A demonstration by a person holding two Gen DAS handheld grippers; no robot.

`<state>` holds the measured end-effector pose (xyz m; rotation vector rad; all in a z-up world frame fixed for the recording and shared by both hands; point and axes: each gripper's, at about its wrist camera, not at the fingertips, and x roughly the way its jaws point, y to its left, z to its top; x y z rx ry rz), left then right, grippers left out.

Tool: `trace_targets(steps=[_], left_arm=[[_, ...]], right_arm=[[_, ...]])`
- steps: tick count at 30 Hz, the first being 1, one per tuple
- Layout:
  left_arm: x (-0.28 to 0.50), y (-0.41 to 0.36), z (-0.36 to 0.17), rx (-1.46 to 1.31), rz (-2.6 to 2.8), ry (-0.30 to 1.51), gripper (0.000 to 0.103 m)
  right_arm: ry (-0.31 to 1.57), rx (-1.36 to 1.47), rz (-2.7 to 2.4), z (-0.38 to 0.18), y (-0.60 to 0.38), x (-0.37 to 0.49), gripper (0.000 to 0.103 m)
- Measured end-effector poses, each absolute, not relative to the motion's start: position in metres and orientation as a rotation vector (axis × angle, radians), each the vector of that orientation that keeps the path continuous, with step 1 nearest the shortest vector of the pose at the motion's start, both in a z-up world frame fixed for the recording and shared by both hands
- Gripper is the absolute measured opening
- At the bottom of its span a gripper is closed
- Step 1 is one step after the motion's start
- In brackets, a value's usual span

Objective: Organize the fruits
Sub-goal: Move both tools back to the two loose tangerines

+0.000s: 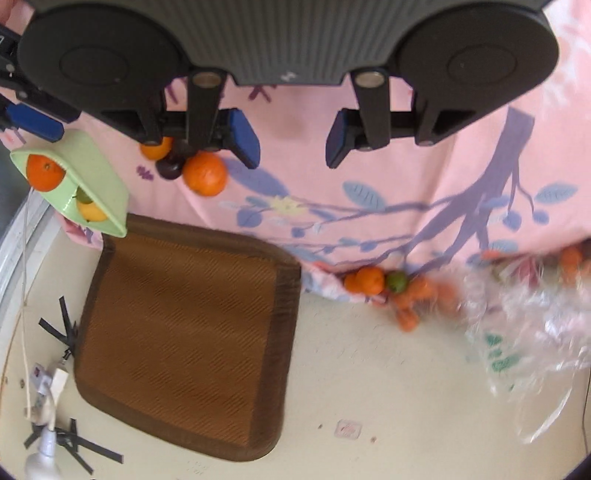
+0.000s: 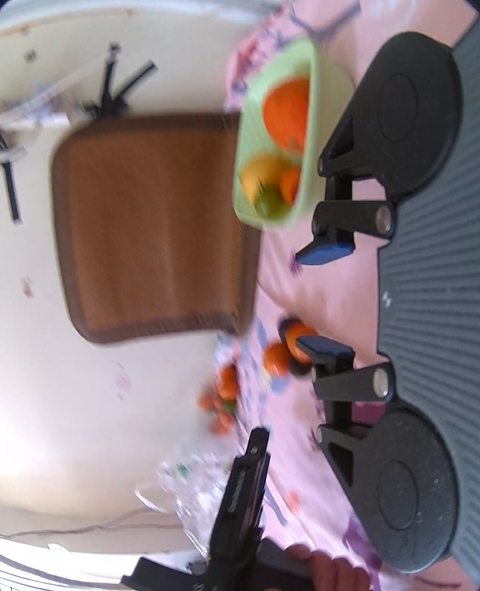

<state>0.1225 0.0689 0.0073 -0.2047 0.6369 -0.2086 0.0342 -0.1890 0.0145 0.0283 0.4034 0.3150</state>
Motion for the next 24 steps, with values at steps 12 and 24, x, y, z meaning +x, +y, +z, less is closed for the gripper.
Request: trace_targets(steps=[12, 24], left_arm=[[0.159, 0.042, 0.021, -0.236, -0.400, 0.664, 0.058], [0.189, 0.022, -0.001, -0.245, -0.463, 0.744, 0.052]], right_arm=[[0.519, 0.003, 0.357, 0.006, -0.153, 0.080, 0.045], [0.582, -0.042, 0.390, -0.001, -0.149, 0.100, 0.038]])
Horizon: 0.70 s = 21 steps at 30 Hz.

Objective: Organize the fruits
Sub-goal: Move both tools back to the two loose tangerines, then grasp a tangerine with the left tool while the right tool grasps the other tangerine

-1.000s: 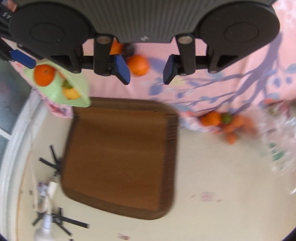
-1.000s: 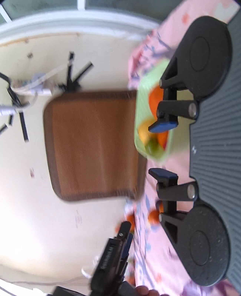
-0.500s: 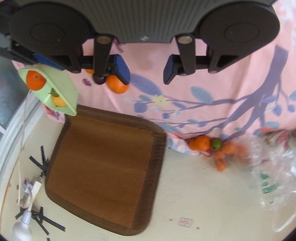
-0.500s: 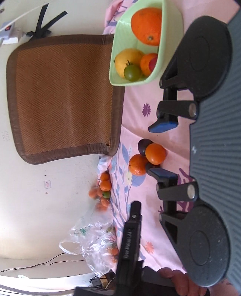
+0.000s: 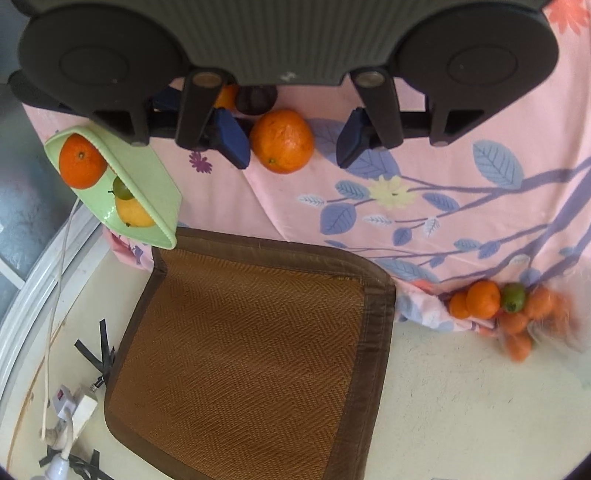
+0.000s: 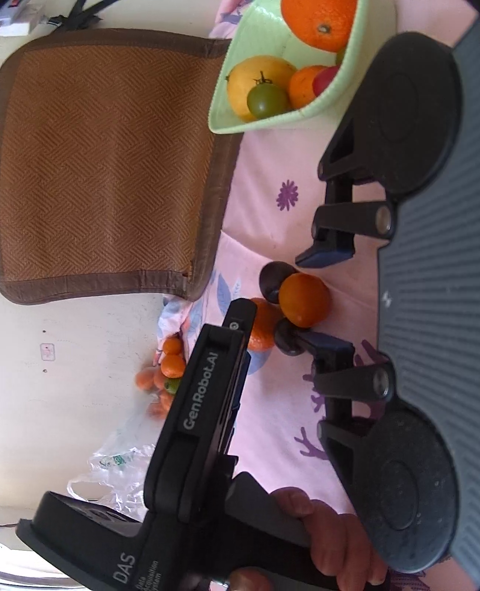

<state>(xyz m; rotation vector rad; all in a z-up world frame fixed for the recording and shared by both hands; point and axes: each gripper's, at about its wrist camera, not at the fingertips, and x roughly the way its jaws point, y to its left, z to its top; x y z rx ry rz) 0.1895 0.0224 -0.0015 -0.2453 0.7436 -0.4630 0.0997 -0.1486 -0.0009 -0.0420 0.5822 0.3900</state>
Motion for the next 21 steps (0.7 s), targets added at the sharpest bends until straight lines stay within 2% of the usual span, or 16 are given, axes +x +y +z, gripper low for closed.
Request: trace_targets(steps=[4, 6, 8, 14, 21], left_arm=[[0.190, 0.017, -0.004, -0.227, -0.457, 0.747, 0.051], [0.189, 0.014, -0.003, -0.220, -0.473, 0.738, 0.040], [0.188, 0.013, -0.003, -0.215, -0.468, 0.729, 0.040], [0.168, 0.029, 0.014, -0.271, -0.442, 0.664, 0.040], [0.105, 0.041, 0.028, -0.213, -0.461, 0.610, 0.040]], right_arm=[[0.602, -0.034, 0.392, -0.001, -0.148, 0.102, 0.038], [0.605, -0.036, 0.396, 0.000, -0.147, 0.102, 0.038], [0.598, -0.036, 0.401, 0.000, -0.147, 0.103, 0.033], [0.544, -0.002, 0.381, 0.005, -0.151, 0.086, 0.033], [0.490, -0.034, 0.358, 0.009, -0.163, 0.035, 0.033]])
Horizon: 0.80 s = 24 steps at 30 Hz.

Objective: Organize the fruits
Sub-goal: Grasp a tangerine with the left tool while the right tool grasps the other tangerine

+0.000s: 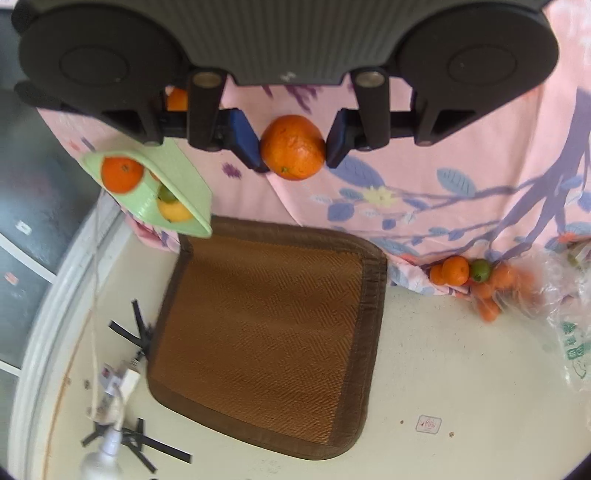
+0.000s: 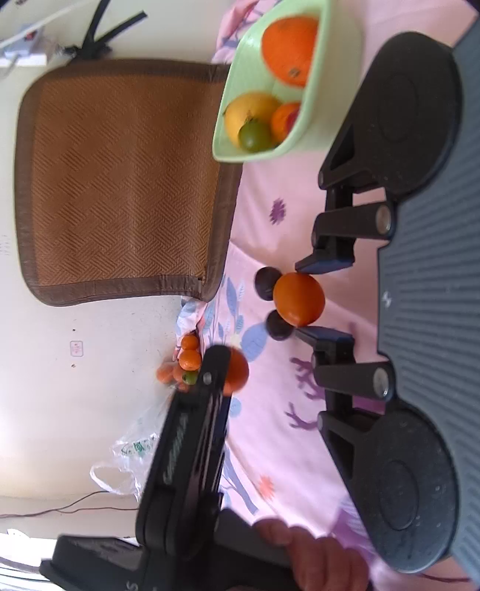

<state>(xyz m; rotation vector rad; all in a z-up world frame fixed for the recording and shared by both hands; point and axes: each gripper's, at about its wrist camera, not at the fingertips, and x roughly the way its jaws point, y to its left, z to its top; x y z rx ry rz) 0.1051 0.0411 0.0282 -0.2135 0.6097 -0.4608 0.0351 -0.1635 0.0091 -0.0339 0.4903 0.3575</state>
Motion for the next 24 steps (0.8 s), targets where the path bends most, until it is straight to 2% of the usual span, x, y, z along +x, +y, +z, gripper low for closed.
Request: trace_targets(steps=[5, 17, 24], left_arm=[[0.065, 0.037, 0.015, -0.196, -0.505, 0.649, 0.040], [0.039, 0.022, -0.004, -0.101, -0.487, 0.657, 0.042], [0.035, 0.020, -0.003, -0.078, -0.469, 0.645, 0.049]], right_arm=[[0.479, -0.034, 0.317, 0.006, -0.177, 0.007, 0.033], [0.547, -0.021, 0.297, -0.009, -0.180, -0.006, 0.034], [0.546, -0.018, 0.295, -0.011, -0.180, -0.007, 0.036]])
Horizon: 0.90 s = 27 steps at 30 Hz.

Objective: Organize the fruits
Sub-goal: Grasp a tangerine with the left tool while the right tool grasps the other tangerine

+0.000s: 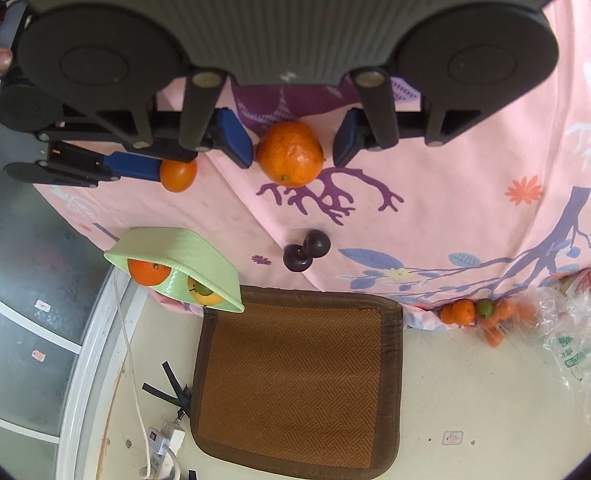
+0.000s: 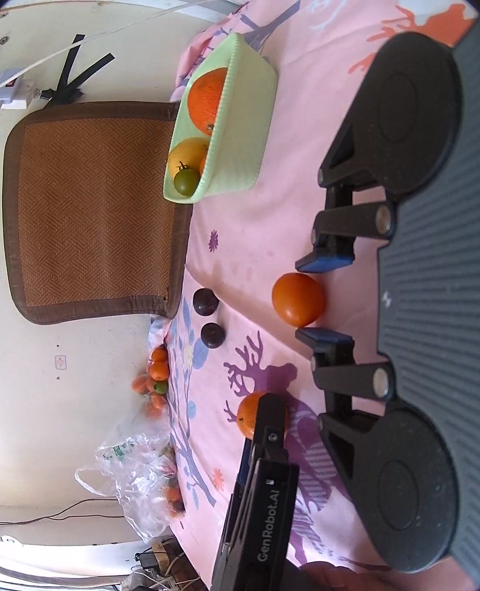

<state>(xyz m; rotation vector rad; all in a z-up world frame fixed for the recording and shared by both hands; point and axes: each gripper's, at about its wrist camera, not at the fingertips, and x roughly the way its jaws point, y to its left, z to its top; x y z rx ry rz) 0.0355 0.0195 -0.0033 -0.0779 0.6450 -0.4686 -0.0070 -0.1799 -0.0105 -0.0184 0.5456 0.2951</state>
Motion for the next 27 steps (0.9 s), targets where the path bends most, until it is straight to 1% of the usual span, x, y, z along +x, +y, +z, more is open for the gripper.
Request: trace_targets(steps=[3, 27], left_arm=[[0.0355, 0.0190, -0.0033, -0.074, -0.466, 0.644, 0.049], [0.0341, 0.0162, -0.0027, -0.057, -0.465, 0.632, 0.050]], right_arm=[[0.547, -0.016, 0.296, -0.0107, -0.1803, -0.0065, 0.041], [0.549, -0.011, 0.296, -0.0106, -0.1789, -0.0034, 0.043]])
